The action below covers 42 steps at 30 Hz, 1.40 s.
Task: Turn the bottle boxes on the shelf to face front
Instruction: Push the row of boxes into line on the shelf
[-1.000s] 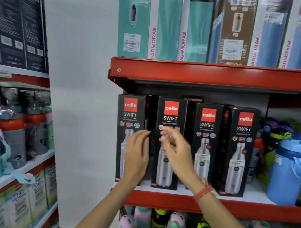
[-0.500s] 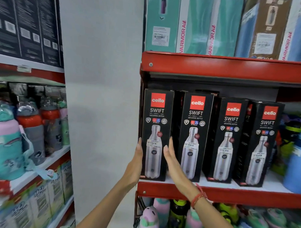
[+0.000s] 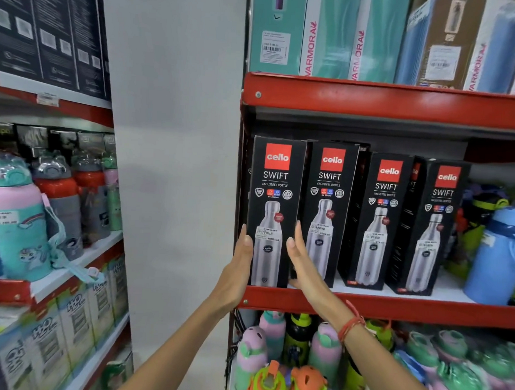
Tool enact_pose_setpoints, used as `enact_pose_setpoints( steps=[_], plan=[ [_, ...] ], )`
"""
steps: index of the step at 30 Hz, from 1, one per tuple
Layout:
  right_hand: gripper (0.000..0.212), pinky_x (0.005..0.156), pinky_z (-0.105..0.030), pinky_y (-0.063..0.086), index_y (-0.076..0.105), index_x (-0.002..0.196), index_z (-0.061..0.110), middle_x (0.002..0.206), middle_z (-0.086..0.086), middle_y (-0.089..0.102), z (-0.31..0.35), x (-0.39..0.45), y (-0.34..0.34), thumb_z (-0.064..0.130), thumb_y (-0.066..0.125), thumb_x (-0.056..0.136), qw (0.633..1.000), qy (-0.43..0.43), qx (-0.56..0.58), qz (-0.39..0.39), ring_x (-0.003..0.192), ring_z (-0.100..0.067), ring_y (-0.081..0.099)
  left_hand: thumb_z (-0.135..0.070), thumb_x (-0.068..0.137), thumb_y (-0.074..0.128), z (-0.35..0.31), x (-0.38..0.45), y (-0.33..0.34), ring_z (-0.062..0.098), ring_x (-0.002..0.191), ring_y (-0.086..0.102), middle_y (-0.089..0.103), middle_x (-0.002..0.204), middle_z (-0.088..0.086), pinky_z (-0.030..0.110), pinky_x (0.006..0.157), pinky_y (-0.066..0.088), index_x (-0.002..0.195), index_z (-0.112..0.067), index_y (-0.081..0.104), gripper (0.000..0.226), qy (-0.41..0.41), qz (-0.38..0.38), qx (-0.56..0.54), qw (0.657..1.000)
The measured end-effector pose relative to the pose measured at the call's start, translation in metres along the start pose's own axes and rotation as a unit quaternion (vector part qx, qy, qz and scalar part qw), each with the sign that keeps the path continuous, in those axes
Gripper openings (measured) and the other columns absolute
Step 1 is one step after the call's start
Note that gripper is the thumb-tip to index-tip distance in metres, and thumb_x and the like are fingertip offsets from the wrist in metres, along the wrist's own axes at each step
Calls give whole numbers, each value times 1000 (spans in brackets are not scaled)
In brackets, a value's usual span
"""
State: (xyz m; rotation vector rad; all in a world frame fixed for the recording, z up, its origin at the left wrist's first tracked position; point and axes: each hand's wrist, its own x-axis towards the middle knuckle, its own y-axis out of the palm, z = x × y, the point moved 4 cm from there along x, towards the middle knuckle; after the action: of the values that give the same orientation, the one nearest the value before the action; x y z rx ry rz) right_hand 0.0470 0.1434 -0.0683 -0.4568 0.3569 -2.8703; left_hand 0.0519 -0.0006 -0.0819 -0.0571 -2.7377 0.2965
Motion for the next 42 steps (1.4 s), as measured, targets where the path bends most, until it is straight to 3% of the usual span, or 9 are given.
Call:
enact_pose_setpoints(
  steps=[4, 7, 11, 15, 22, 34, 37, 39, 42],
  plan=[
    [63, 118, -52, 21, 10, 142, 62, 145, 32, 14, -1, -3, -16, 75, 30, 84, 1000, -22, -15, -11, 145, -9, 19, -75, 86, 15, -6, -4, 7, 14, 139, 35, 35, 154, -10, 43, 117, 28, 149, -43, 20, 71, 3, -132, 65, 989],
    [54, 113, -45, 35, 41, 141, 44, 146, 22, 38, -6, -10, -47, 64, 33, 91, 986, -89, -29, -136, 135, -6, 40, -49, 98, 27, -32, -17, 24, 11, 120, 48, 44, 126, -4, 23, 100, 39, 137, -22, 45, 51, 100, -300, 89, 944],
    [51, 114, -42, 34, 43, 141, 29, 142, 7, 43, -21, -15, -86, 50, 35, 95, 968, -88, -12, -235, 133, -8, 40, -46, 100, 28, -51, -5, 81, 0, 126, 46, 50, 136, -11, 23, 107, 37, 137, -29, 42, 43, 126, -126, 61, 982],
    [65, 118, -35, 15, 17, 152, 34, 160, 10, 17, -36, -8, -99, 56, 31, 93, 985, -25, 18, -169, 146, -9, 17, -76, 84, 11, -32, 10, 125, 8, 149, -5, -9, 162, -13, 41, 122, 3, 150, -37, -11, 80, 7, -3, 27, 1000],
    [69, 118, -58, 13, -4, 146, 55, 161, 19, -2, -41, 1, -99, 71, 22, 84, 997, 22, 57, -54, 148, -14, 6, -76, 77, 0, -30, 23, 122, 27, 147, 20, 16, 161, -6, 47, 118, 14, 147, -48, 0, 76, -91, -45, 45, 994],
    [62, 117, -58, 19, -2, 139, 66, 157, 22, 9, -40, -31, -106, 77, 20, 82, 999, 19, 19, -28, 148, -16, 12, -90, 69, 5, -27, -5, 107, 23, 144, 31, 31, 156, 0, 52, 118, 23, 119, -76, 15, 54, -47, -65, 33, 996],
    [60, 117, -57, 18, -3, 138, 67, 158, 21, 8, -40, -34, -109, 76, 19, 83, 999, 23, -7, -26, 147, -16, 14, -80, 78, 4, -27, -6, 109, 19, 134, 46, 48, 147, 0, 37, 115, 32, 138, -64, 14, 62, -50, -65, 63, 995],
    [60, 117, -57, 19, 3, 137, 70, 157, 23, 12, -40, -36, -114, 81, 21, 81, 1000, 15, -7, -22, 147, -14, 17, -70, 85, 5, -31, -7, 113, 3, 98, 59, 63, 105, -12, 8, 86, 38, 148, -47, 13, 67, -48, -66, 134, 988],
    [64, 118, -50, 24, 21, 138, 65, 157, 17, 25, -38, -41, -132, 84, 26, 78, 997, -16, -9, -74, 144, -12, 28, -63, 94, 14, -45, -9, 122, 11, 124, 46, 51, 133, -5, 15, 96, 26, 151, -28, 25, 68, 33, -153, 223, 962]
  ],
)
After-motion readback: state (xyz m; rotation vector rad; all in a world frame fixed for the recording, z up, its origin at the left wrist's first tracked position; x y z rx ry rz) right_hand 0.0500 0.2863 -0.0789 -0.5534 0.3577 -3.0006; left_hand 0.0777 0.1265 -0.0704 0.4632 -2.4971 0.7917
